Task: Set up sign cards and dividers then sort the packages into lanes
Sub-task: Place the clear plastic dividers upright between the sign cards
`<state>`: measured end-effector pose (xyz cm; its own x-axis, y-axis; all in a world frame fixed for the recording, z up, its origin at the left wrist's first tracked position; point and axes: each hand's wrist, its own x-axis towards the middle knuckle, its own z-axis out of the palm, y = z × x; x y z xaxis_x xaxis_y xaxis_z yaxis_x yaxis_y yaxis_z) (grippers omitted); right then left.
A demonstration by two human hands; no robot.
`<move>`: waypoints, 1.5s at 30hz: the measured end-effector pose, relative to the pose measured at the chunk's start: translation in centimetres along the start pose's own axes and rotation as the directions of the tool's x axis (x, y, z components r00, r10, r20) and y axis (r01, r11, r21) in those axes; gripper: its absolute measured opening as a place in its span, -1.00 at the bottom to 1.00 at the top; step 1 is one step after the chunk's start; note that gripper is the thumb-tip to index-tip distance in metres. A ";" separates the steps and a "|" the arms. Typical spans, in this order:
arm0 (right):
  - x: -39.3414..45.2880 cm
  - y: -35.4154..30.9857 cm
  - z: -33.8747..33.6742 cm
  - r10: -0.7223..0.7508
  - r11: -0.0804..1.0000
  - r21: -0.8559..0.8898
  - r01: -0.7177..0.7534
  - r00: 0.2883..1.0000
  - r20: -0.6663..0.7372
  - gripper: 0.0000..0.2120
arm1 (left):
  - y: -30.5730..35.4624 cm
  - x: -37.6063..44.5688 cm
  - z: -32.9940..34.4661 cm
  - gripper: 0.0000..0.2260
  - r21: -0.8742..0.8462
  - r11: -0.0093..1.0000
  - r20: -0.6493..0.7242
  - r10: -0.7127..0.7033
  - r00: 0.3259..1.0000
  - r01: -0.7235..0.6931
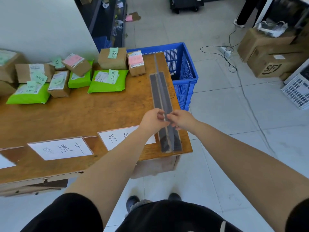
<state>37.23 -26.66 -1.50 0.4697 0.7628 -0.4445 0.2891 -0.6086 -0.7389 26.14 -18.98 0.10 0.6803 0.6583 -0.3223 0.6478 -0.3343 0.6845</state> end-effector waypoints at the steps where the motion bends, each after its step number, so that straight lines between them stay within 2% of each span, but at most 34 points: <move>1: 0.1 0.0 0.0 0.000 1.000 -0.001 0.000 1.000 -0.009 -0.68 | -0.1 0.0 0.1 -0.53 -0.013 1.000 -0.004 -0.023 1.000 0.023; 6: 0.1 -0.1 -0.1 -0.011 1.000 -0.009 0.011 1.000 -0.013 -0.67 | -0.1 -0.1 0.5 -0.59 -0.068 0.994 0.008 -0.084 0.996 0.084; 14: -0.5 0.7 -0.9 0.012 0.982 0.188 -0.018 0.999 0.033 -0.69 | 0.2 -0.2 0.8 -0.61 -0.191 0.970 0.044 -0.145 0.988 0.151; 20: -0.3 0.9 -0.5 0.015 0.979 0.205 -0.021 0.999 0.030 -0.72 | 0.5 -0.4 1.5 -0.53 -0.211 0.964 0.047 -0.156 0.987 0.163; 28: 0.2 0.8 0.0 0.020 0.985 0.171 -0.031 0.998 0.065 -0.66 | -0.3 -1.1 0.9 -0.63 -0.445 0.853 0.122 -0.243 0.962 0.272; 31: -0.4 1.4 0.1 -0.007 0.995 0.101 -0.002 0.996 0.085 -0.63 | -0.6 -1.5 1.0 -0.63 -0.444 0.856 0.126 -0.232 0.965 0.264; 35: -2.7 3.9 0.6 -0.051 0.991 0.131 0.034 0.990 0.131 -0.59 | -0.9 -2.0 1.5 -0.66 -0.476 0.835 0.133 -0.242 0.961 0.276; 38: -3.9 6.7 1.8 -0.047 0.988 -0.135 0.078 0.974 0.220 -0.24 | -0.9 -2.0 1.8 -0.67 -0.473 0.839 0.123 -0.237 0.964 0.267; 40: -4.2 7.7 2.8 -0.055 0.928 -0.348 0.134 0.972 0.227 -0.11 | -0.9 -2.0 1.8 -0.71 -0.464 0.845 0.119 -0.236 0.964 0.264; 42: -4.3 7.8 3.7 -0.111 0.843 -0.505 0.184 0.979 0.172 -0.13 | -1.0 -2.2 1.8 -0.77 -0.474 0.840 0.119 -0.236 0.964 0.264; 45: -4.0 7.3 4.7 -0.228 0.704 -0.680 0.205 0.972 0.057 -0.29 | -1.2 -2.4 1.9 -0.79 -0.468 0.849 0.092 -0.229 0.969 0.245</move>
<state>33.51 -33.12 -7.51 0.3428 0.8928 -0.2921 0.8670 -0.4204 -0.2675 24.38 -21.46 -1.22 0.5425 0.6525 -0.5291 0.5561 0.1932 0.8084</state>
